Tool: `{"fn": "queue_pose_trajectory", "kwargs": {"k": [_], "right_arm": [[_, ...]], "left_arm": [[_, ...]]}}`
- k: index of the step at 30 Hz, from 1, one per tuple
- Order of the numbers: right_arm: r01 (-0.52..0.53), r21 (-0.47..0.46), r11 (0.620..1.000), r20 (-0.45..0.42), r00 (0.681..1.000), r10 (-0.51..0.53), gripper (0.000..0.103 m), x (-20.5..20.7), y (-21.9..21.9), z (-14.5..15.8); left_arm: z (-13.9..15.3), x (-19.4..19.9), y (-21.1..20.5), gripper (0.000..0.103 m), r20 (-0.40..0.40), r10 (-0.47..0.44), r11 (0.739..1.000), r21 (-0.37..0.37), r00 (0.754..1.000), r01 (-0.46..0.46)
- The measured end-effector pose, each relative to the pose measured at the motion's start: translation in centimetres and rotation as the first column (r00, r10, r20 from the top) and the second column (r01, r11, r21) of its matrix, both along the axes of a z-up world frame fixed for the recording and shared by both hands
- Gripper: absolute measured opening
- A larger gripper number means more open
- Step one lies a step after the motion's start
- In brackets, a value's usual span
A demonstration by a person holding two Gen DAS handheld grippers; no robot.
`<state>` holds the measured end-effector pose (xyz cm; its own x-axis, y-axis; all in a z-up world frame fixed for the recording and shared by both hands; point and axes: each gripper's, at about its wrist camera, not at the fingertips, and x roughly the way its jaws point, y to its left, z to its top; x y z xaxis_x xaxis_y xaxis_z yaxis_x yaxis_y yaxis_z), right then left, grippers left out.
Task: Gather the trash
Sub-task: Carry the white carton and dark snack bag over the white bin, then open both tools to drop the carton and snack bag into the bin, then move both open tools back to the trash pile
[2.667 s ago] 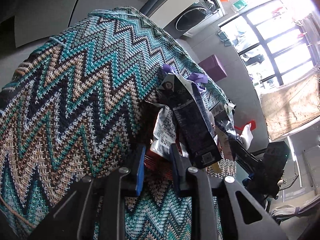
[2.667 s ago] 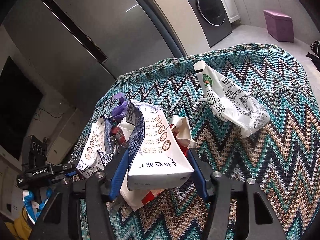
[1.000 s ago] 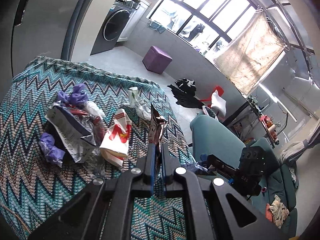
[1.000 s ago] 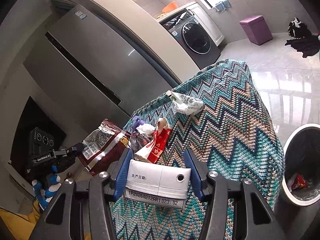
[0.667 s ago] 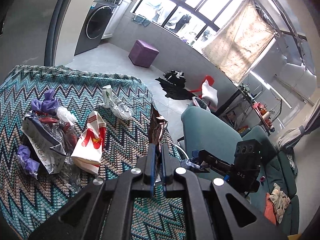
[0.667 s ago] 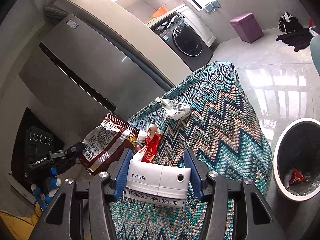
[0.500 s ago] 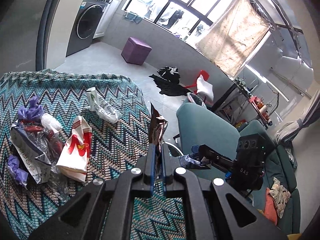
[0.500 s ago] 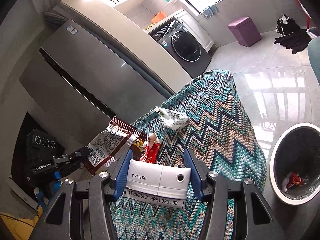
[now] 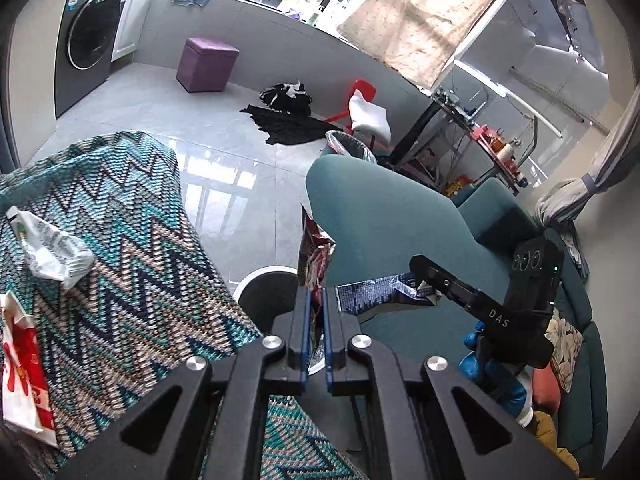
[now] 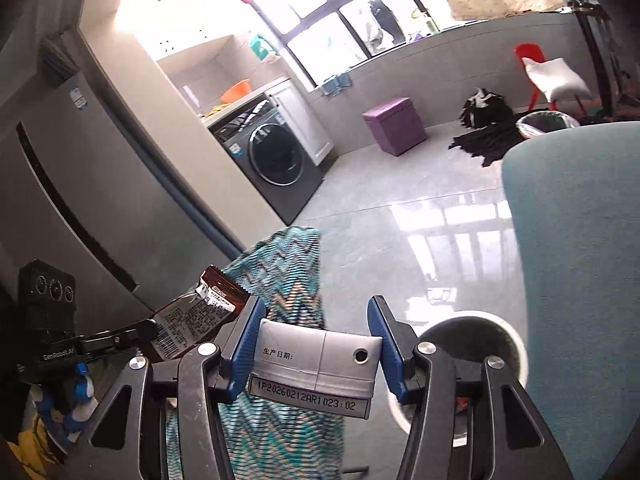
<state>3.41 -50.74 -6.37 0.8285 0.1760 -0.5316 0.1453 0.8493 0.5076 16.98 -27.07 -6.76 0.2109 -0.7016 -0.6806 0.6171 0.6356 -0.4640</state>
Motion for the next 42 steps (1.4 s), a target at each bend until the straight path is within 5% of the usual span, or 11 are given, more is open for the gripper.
{"fn": "queue_pose_trajectory", "kwargs": {"k": [7,10,12,16,23,30,42], "right_arm": [[0.087,0.001,0.996,-0.112,0.990,-0.087,0.052,2.9,-3.5,-5.3],[0.126,0.025,0.992,-0.140,0.983,-0.122,0.054,3.6,-4.7,-7.4],[0.145,0.028,0.989,-0.151,0.979,-0.140,0.057,3.9,-5.2,-8.2],[0.159,0.021,0.987,-0.145,0.977,-0.154,0.062,3.4,-5.3,-8.2],[0.125,-0.057,0.990,-0.073,0.989,-0.129,0.062,1.7,-2.6,-4.3],[0.069,-0.142,0.988,0.026,0.997,-0.066,0.062,-0.7,2.5,0.5],[-0.054,-0.236,0.970,0.102,0.992,0.080,0.063,-2.2,12.4,4.7]], "left_arm": [[-5.9,2.6,-6.9,0.008,-0.071,0.004,0.997,0.074,0.997,0.001],[-7.6,3.4,-8.4,0.021,-0.105,0.005,0.996,0.088,0.994,0.004],[-8.1,3.4,-8.6,0.040,-0.107,0.010,0.996,0.085,0.994,-0.001],[-7.6,2.9,-8.1,0.042,-0.104,-0.004,0.998,0.065,0.995,0.011],[-4.3,0.3,-3.7,0.042,0.031,0.010,0.997,0.076,0.999,-0.012],[-0.8,-3.5,2.5,0.042,0.193,0.061,0.994,0.080,0.979,-0.077],[2.1,-6.5,16.0,0.046,0.256,0.206,0.971,0.067,0.944,-0.230]]}}
